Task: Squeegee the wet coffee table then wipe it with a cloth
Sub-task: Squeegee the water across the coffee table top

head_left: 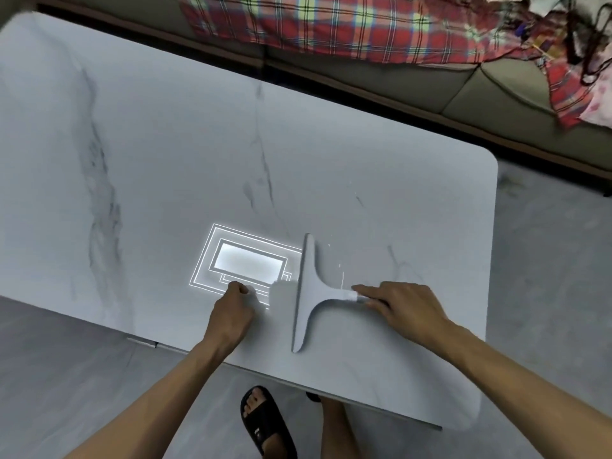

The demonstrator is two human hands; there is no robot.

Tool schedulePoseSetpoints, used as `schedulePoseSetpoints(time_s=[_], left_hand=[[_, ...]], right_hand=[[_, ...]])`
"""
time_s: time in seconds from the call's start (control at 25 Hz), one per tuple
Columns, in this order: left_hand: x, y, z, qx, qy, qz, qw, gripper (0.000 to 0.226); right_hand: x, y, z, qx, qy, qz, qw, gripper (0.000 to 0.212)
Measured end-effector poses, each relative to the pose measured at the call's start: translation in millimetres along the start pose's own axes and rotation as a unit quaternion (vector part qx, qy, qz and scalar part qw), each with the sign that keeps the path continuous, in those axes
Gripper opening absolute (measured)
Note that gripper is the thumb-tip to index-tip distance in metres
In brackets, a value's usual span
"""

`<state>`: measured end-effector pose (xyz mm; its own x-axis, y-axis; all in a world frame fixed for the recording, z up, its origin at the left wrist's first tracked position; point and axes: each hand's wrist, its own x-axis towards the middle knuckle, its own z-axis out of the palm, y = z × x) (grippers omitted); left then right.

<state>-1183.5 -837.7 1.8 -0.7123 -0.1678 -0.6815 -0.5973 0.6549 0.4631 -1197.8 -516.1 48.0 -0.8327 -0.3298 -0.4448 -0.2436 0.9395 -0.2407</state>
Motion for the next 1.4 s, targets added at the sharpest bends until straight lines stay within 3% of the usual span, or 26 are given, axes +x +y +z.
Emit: schedulePoseSetpoints(time_s=[0.12,0.24,0.72,0.96,1.16,1.4], left_hand=[[12.7,5.7,-4.3,-0.006,0.020,-0.013,1.000,0.030],[23.1,14.0,-0.6,-0.001,0.039,-0.035,0.999,0.030],[76.4,132.4,59.4,-0.047,0.021,-0.016,0.999,0.032],[116.2,165.7,71.9,-0.022,0.056,-0.013,0.998,0.032],[131.0,173.3,84.5,0.026,0.065,-0.062,0.996,0.056],[139.3,167.5,83.9,0.045,0.036,-0.080,0.995,0.062]], right_hand=[[56.8,-37.5,9.4,0.015,-0.022,-0.085,0.996,0.034],[94.2,-40.9,10.7,0.003,-0.023,-0.107,0.994,0.029],[42.3,154.8,-58.3,-0.007,-0.033,0.055,0.998,0.036],[142.8,161.3,-122.9,0.097,0.038,0.099,0.990,0.041],[245.1,130.2,-138.9,0.159,0.054,0.094,0.981,0.045],[184.6,133.0,-95.1,0.064,0.027,0.042,0.997,0.050]])
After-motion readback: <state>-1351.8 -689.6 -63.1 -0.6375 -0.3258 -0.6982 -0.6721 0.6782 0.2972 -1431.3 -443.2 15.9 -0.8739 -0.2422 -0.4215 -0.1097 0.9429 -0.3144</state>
